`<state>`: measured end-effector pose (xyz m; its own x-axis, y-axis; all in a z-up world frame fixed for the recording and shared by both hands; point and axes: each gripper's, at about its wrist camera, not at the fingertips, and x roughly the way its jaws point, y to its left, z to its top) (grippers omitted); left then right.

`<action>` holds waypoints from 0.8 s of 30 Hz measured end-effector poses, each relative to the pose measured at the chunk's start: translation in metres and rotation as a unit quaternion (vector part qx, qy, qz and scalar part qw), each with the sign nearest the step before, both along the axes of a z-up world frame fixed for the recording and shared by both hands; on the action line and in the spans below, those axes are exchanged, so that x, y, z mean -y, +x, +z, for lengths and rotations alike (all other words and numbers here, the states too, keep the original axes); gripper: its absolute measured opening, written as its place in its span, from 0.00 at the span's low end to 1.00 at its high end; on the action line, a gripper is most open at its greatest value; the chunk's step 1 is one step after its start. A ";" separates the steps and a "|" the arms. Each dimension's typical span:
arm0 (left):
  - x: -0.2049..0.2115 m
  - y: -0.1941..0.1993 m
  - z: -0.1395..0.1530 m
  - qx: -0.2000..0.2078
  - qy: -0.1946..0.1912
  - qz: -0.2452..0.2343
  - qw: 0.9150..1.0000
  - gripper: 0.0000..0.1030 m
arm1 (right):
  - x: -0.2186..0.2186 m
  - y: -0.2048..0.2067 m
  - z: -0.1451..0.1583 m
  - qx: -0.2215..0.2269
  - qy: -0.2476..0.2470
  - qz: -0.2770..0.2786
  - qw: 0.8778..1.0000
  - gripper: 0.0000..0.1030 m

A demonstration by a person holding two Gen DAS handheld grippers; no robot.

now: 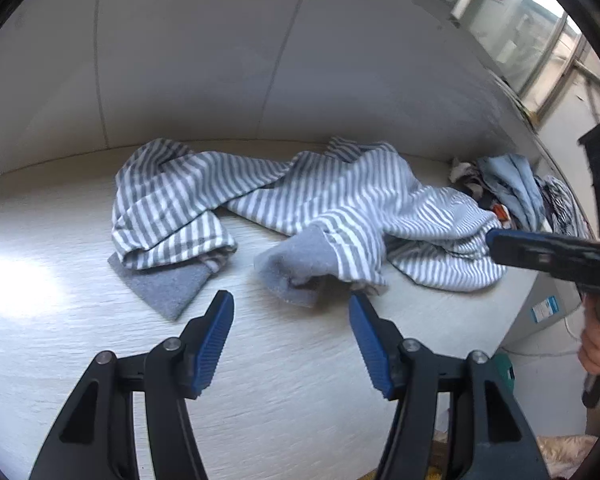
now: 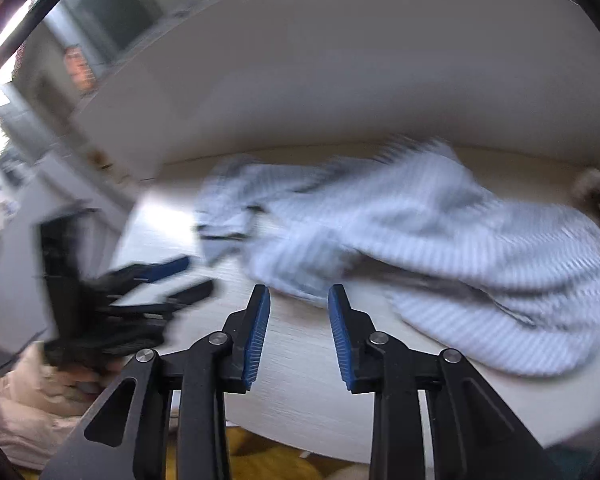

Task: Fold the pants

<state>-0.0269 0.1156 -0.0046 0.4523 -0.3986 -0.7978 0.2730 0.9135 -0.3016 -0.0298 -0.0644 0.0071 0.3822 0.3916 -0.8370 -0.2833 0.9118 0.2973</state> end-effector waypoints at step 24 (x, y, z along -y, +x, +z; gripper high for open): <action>0.092 0.051 -0.035 -0.046 0.068 0.042 0.996 0.61 | 0.221 0.007 -0.111 -0.133 -0.023 -0.295 0.946 0.31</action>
<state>0.0242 0.0236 -0.0397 0.4017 -0.2482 -0.8815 0.1700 0.9661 -0.1945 -0.0225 -0.2849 -0.1035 0.2965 0.1371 -0.9452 0.3589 0.9011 0.2433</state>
